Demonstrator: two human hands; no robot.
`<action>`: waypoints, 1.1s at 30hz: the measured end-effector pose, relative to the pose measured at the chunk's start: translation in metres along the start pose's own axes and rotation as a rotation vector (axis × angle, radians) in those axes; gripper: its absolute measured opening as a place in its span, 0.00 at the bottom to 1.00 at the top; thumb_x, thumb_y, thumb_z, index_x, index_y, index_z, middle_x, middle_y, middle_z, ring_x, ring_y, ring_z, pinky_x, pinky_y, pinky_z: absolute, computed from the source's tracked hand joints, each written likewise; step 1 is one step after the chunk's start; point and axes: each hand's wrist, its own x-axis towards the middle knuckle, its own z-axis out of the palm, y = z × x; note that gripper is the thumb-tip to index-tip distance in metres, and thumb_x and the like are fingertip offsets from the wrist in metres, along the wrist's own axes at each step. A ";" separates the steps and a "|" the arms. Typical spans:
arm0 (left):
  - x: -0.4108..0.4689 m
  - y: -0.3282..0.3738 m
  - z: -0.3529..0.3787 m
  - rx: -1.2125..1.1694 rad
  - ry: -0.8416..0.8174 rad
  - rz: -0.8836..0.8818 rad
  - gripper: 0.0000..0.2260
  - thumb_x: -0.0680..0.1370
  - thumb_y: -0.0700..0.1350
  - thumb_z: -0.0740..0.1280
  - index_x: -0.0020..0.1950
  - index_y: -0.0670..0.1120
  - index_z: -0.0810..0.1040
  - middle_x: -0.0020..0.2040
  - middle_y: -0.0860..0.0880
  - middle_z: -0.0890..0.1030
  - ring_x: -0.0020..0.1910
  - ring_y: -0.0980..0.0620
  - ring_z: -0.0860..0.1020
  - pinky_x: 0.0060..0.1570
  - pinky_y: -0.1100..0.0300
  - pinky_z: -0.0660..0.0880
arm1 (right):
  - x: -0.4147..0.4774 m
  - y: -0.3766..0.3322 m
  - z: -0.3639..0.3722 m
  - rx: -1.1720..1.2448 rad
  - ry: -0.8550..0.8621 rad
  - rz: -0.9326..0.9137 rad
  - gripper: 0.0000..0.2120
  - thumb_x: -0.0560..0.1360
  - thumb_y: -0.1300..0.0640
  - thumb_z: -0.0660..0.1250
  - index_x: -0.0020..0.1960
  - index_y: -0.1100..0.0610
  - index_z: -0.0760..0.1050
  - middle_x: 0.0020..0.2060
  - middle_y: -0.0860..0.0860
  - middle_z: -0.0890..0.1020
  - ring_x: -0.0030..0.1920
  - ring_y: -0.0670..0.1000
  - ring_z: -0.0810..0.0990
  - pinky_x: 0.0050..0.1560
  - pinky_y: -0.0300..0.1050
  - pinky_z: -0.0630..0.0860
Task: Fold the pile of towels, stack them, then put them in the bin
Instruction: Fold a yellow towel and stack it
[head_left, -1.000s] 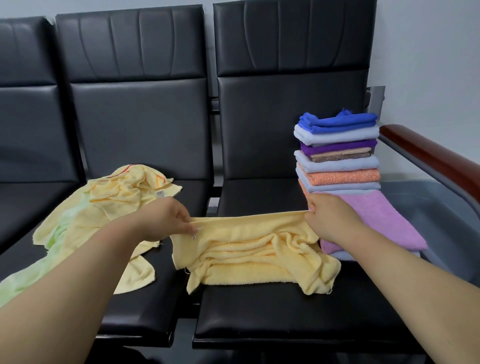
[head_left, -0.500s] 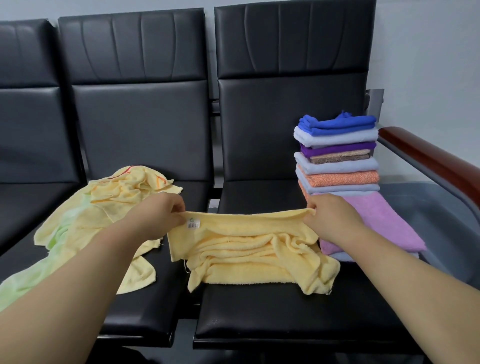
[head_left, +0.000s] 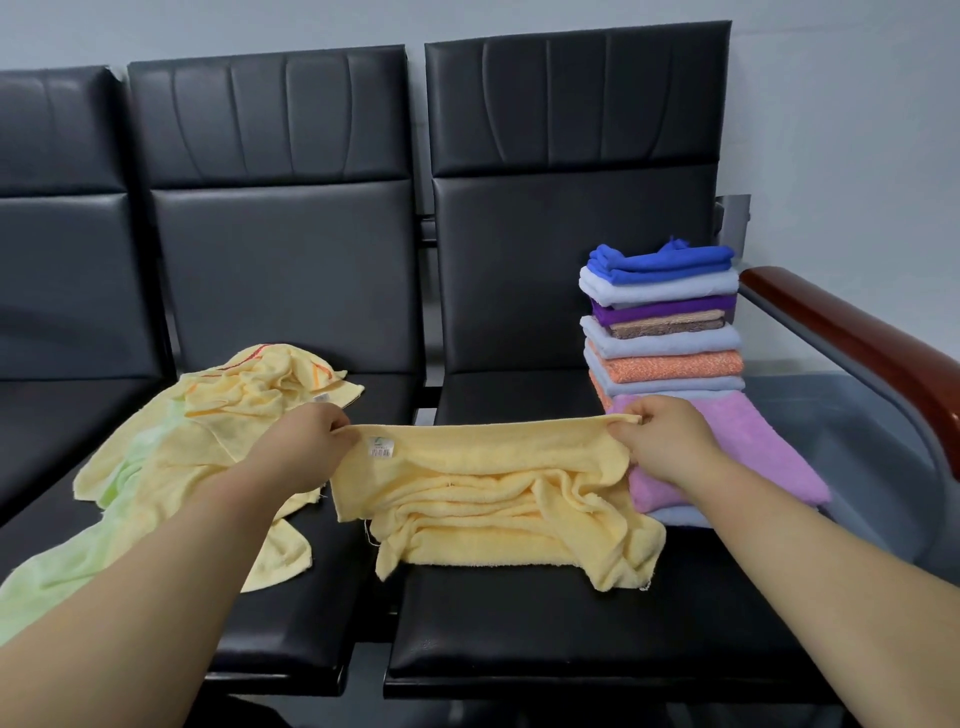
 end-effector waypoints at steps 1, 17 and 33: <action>-0.001 -0.001 0.000 -0.054 0.010 -0.031 0.09 0.82 0.49 0.63 0.48 0.48 0.81 0.41 0.47 0.83 0.37 0.48 0.80 0.34 0.57 0.72 | 0.001 0.000 0.002 0.120 -0.002 0.055 0.09 0.79 0.58 0.69 0.40 0.54 0.78 0.34 0.50 0.80 0.37 0.49 0.77 0.39 0.45 0.72; 0.038 0.046 -0.112 -1.009 0.375 -0.057 0.05 0.72 0.48 0.74 0.44 0.48 0.86 0.39 0.50 0.87 0.42 0.49 0.85 0.52 0.52 0.84 | 0.065 -0.126 -0.044 0.918 0.123 0.022 0.05 0.80 0.63 0.71 0.55 0.58 0.78 0.47 0.57 0.85 0.47 0.51 0.84 0.56 0.46 0.81; -0.039 -0.031 -0.040 -0.582 0.078 -0.095 0.09 0.82 0.49 0.65 0.47 0.46 0.81 0.41 0.47 0.79 0.38 0.49 0.74 0.39 0.55 0.71 | -0.041 -0.035 -0.006 -0.004 -0.099 -0.107 0.09 0.80 0.56 0.65 0.41 0.49 0.72 0.39 0.49 0.79 0.41 0.53 0.76 0.39 0.49 0.72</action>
